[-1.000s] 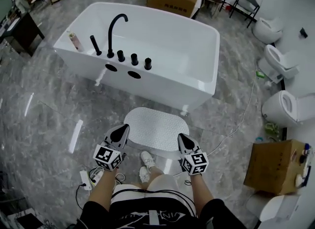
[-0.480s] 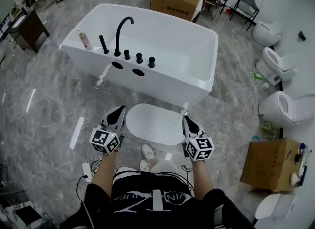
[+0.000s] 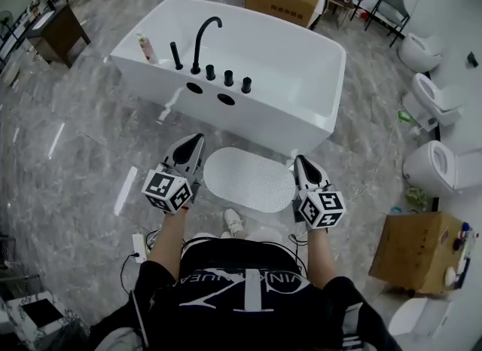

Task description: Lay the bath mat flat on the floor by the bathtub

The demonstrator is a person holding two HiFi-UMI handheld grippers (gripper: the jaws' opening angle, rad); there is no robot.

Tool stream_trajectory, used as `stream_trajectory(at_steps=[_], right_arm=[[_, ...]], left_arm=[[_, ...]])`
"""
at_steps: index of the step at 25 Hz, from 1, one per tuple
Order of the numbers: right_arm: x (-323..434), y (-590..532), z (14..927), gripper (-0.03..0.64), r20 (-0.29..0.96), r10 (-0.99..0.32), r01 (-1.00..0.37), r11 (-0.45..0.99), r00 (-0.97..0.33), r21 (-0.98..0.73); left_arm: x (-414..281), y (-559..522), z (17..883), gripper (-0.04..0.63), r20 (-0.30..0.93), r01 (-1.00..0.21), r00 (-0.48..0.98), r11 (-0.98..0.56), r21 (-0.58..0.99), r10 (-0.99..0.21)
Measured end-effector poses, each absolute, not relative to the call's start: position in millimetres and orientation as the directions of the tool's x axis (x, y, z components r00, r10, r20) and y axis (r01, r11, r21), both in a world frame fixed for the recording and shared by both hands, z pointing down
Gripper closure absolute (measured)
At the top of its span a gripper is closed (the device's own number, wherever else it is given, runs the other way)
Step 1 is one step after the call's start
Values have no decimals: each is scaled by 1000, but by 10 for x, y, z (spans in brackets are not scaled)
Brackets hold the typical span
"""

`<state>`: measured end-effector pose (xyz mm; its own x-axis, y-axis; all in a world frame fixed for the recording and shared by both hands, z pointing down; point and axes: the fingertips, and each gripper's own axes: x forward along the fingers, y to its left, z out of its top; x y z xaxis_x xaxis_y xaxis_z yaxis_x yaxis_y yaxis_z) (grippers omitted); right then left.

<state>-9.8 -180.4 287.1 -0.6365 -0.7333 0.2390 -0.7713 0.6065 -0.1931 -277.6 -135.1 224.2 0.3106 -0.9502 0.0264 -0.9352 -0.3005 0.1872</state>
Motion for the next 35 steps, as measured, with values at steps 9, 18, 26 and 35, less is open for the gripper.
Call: stream_trajectory(at_steps=[9,18,26,35], right_arm=[[-159,-1788,2670,589,200,-731,-758,628,-652,-175],[-209,-1738,2618,588,193,-727,-752,639,-659,-160],[-188,-1712,2608,588,193,-731,-756,635,-655,-159],[-155,-1656,2689,588,213,-738,-768,618,-641,-168]], left_arm=[[-2911,-1253,1998,581,-21,-947,285,-285,147,-958],[-2941,-1198,1965,581,-35,-947,280,-282,156,-959],[-2848,-1218,1984,581,-30,-940,316,-318,126,-948],[-2823,-1246,2052,581,-17,-933,336,-335,129,-942]])
